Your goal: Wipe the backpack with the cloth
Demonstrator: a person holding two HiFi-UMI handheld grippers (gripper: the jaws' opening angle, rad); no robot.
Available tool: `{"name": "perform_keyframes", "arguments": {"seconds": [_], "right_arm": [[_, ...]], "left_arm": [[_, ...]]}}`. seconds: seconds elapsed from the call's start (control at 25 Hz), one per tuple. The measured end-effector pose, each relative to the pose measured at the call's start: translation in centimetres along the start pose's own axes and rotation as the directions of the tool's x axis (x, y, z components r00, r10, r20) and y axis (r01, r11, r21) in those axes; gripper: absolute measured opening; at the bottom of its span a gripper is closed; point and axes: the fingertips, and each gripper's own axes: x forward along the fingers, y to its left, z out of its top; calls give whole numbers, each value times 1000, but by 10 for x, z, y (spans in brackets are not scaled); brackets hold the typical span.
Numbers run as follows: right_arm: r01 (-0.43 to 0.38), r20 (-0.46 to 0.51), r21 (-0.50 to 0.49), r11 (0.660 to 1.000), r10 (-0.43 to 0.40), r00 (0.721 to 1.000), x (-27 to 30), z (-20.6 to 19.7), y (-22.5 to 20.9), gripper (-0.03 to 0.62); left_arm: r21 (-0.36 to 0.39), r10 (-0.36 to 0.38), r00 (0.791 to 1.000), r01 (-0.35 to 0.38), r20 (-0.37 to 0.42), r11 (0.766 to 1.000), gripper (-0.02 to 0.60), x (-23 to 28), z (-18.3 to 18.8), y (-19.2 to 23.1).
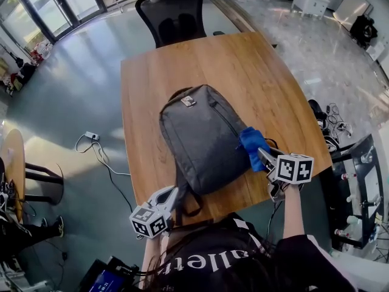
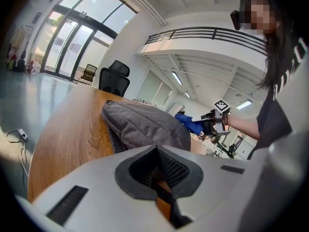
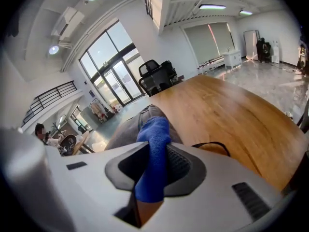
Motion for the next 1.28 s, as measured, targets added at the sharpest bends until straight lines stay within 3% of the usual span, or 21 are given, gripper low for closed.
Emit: {"name": "perform_keyframes", "arguments": {"seconds": [0.16, 0.32, 0.4, 0.52, 0.68, 0.84, 1.12, 1.2, 1.28], "right_arm": [[52, -13, 34, 998, -51, 999, -10, 2, -41, 95], [43, -2, 13, 999, -43, 999, -17, 9, -37, 95], [3, 29, -14, 1000, -2, 1000, -25, 12, -20, 95], [-121, 63, -46, 992, 124, 990, -33, 13, 27, 95], [-302, 34, -94, 949, 307, 951, -29, -8, 103, 95], [-422, -75, -169, 891, 416, 906, -18, -50, 161, 95], [-555, -278, -283, 782, 487, 828, -10, -127, 217, 95], [-575, -318, -291, 764, 490, 812, -7, -144, 221, 95], [-570, -346, -305, 762, 469, 812, -1, -157, 217, 95]], "left_arm": [[0, 1, 1000, -1, -9, 1000, 0, 1, -5, -6], [2, 1, 1000, -1, -15, 1000, 0, 2, -5, -7], [-1, 7, 1000, -7, -17, 1000, 0, 2, -8, -11], [-7, 19, 1000, -19, -17, 1000, 0, 2, -14, -16], [-12, 35, 999, -35, -11, 999, 0, 1, -19, -17], [-17, 61, 998, -61, -1, 998, 0, -6, -24, -18], [-13, 103, 994, -102, 26, 995, 0, -23, -26, -16], [-11, 108, 994, -108, 29, 994, 0, -27, -29, -18], [-10, 108, 994, -108, 29, 994, 0, -30, -32, -21]]}}
